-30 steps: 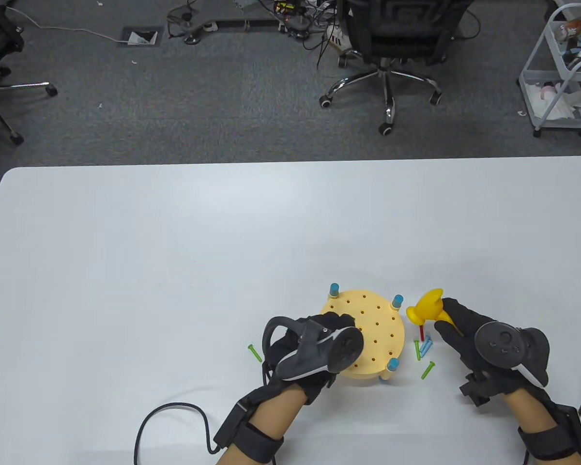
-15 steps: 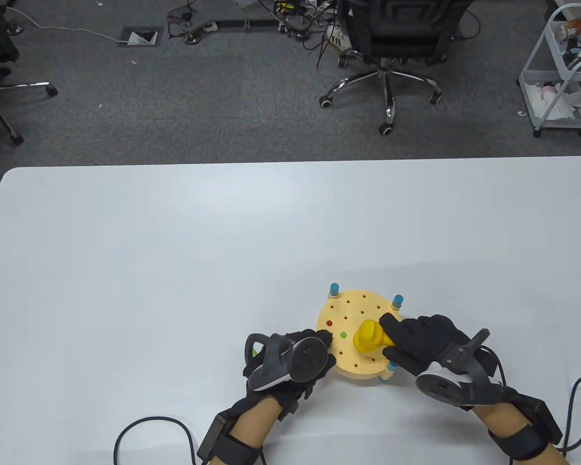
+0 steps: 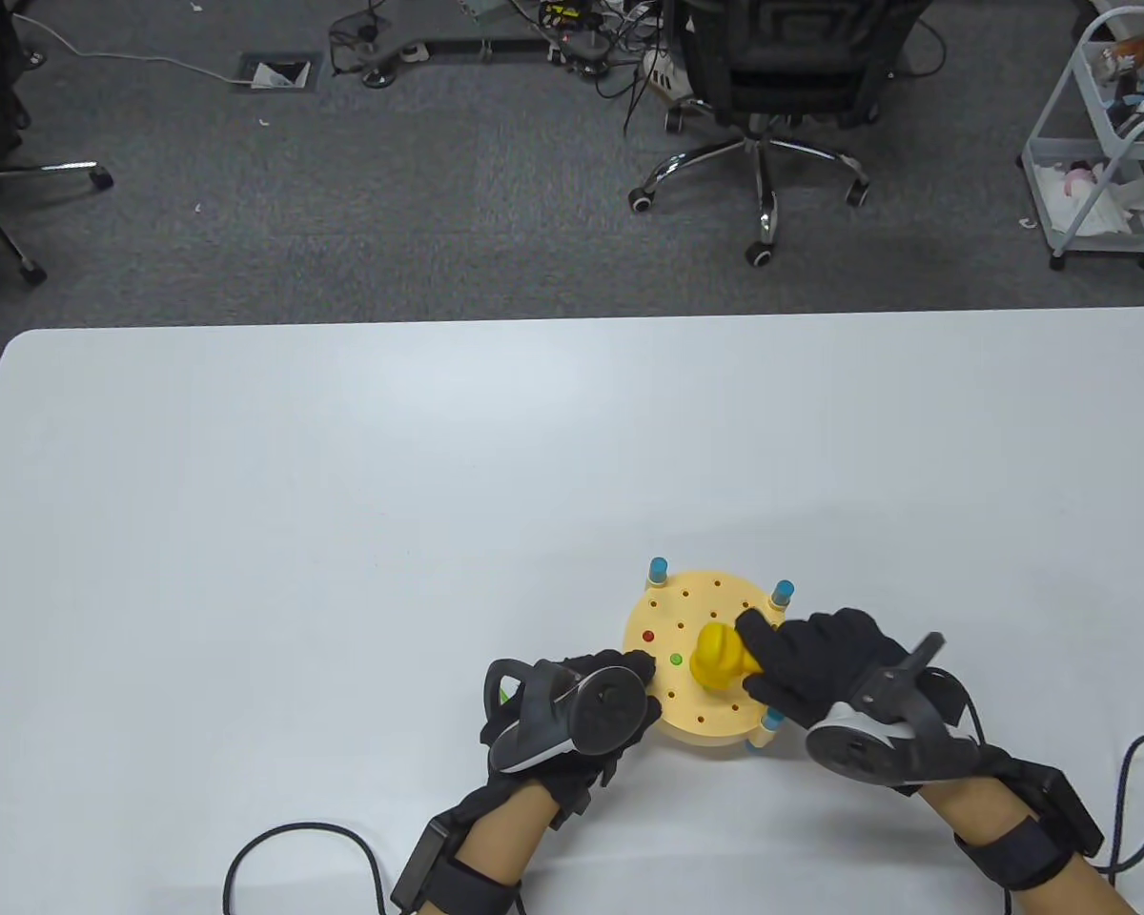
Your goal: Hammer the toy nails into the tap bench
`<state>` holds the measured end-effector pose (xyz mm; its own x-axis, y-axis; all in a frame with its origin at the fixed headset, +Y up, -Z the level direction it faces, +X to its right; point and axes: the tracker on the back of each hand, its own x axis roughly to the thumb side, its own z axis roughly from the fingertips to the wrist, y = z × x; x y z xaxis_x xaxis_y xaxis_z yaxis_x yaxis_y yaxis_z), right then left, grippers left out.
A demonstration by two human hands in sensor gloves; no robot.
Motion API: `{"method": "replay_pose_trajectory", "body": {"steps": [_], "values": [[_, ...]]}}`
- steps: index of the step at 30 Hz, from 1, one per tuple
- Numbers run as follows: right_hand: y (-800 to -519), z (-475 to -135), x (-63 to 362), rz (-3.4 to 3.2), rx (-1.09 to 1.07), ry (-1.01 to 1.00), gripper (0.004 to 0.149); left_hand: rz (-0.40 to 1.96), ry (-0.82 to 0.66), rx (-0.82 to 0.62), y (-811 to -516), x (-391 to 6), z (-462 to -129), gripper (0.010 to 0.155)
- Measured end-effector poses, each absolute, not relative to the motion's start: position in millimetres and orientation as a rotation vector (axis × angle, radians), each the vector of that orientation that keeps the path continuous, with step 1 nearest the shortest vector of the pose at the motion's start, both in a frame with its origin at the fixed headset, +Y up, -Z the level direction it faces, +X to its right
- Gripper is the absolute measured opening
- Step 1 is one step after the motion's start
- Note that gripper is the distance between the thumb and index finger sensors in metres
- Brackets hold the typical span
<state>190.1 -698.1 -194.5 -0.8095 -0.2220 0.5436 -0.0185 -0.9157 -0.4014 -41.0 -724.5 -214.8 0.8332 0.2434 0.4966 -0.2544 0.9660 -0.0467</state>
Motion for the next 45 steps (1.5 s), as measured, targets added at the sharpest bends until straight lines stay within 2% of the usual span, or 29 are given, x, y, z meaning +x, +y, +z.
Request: {"method": "replay_pose_trajectory", "body": {"steps": [1,2,3,5,6,7,8,9,10,11,13,14,16,17,18,19,20,21,23,25,28,31,33,35,37,41,45], "values": [[-691.0,-203.5,190.9,-2.865,-1.063,0.649,0.065,0.263,-0.52,0.02,-724.6,-41.0,-214.9,0.053],[-689.2,-207.5,186.9,-2.836,-1.154,0.453,0.065,0.268,-0.518,0.018,-725.1,-41.0,-215.2,0.053],[-683.5,-203.5,187.6,-2.82,-1.097,0.485,0.065,0.268,-0.519,0.018,-725.1,-41.0,-215.2,0.053],[-675.7,-200.0,195.0,-2.898,-1.07,0.963,0.064,0.27,-0.519,0.02,-725.3,-41.0,-215.1,0.053],[-680.7,-202.3,191.3,-2.923,-1.162,0.808,0.064,0.269,-0.519,0.017,-725.2,-40.9,-215.2,0.053],[-704.1,-208.4,180.2,-2.79,-1.256,0.41,0.066,0.266,-0.521,0.019,-725.5,-40.2,-215.2,0.053],[-706.1,-207.4,189.6,-2.758,-1.043,0.541,0.065,0.273,-0.52,0.029,-726.1,-40.8,-215.0,0.053],[-696.4,-209.4,183.9,-2.812,-1.191,0.568,0.065,0.28,-0.513,0.026,-726.4,-40.6,-214.8,0.053],[-689.6,-214.2,179.4,-2.792,-1.233,0.307,0.064,0.282,-0.512,0.022,-726.7,-41.0,-215.1,0.053],[-684.1,-212.8,180.6,-2.795,-1.139,0.382,0.064,0.282,-0.513,0.022,-726.6,-41.1,-215.1,0.053],[-673.3,-212.3,188.7,-2.845,-1.155,0.81,0.064,0.279,-0.51,0.025,-726.8,-40.8,-214.4,0.053],[-671.9,-214.1,190.7,-2.868,-1.161,0.803,0.064,0.275,-0.509,0.025,-726.5,-40.7,-214.3,0.053],[-676.8,-213.2,194.9,-2.88,-1.16,0.715,0.064,0.277,-0.51,0.02,-726.3,-40.6,-214.7,0.053],[-693.5,-217.2,187.6,-2.802,-1.236,0.519,0.063,0.277,-0.513,0.018,-726.3,-40.8,-215.2,0.053],[-697.8,-224.7,182.1,-2.727,-1.125,0.317,0.065,0.285,-0.512,0.01,-726.3,-41.4,-215.9,0.053],[-695.9,-217.6,192.8,-2.782,-0.973,0.421,0.065,0.293,-0.513,0.004,-727.0,-41.7,-215.8,0.053],[-690.8,-221.0,194.3,-2.831,-1.144,0.467,0.063,0.292,-0.511,0.012,-727.3,-41.9,-215.1,0.053],[-686.8,-221.4,201.7,-2.913,-1.074,0.495,0.064,0.286,-0.514,0.02,-727.5,-42.2,-214.9,0.053],[-682.4,-221.0,215.5,-3.08,-1.069,0.751,0.064,0.3,-0.513,0.023,-728.7,-44.1,-215.7,0.053],[-682.6,-219.0,232.5,-3.174,-0.998,0.822,0.065,0.327,-0.518,-0.027,-728.9,-48.1,-219.0,0.055],[-689.8,-213.5,254.5,-3.147,-0.892,0.907,0.065,0.395,-0.508,-0.134,-719.9,-65.3,-225.1,0.068],[-698.7,-209.4,278.3,-3.126,-0.781,0.905,0.064,0.519,-0.391,-0.13,-708.2,-102.4,-229.6,0.059],[-703.2,-209.2,291.7,-3.159,-0.714,0.885,0.065,0.4,-0.222,-0.113,-713.3,-125.0,-232.5,0.055],[-706.3,-211.9,299.4,-3.191,-0.653,0.866,0.065,0.212,-0.077,-0.182,-725.5,-135.9,-237.2,0.056],[-708.5,-215.1,301.8,-3.202,-0.617,0.853,0.065,0.098,0.032,-0.228,-737.2,-138.0,-242.8,0.058],[-713.2,-216.0,300.3,-3.151,-0.597,0.826,0.065,0.041,0.167,-0.263,-757.5,-133.0,-254.8,0.055],[-714.9,-215.6,298.4,-3.12,-0.585,0.822,0.065,-0.098,0.217,-0.256,-765.9,-128.7,-256.7,0.052]]}}
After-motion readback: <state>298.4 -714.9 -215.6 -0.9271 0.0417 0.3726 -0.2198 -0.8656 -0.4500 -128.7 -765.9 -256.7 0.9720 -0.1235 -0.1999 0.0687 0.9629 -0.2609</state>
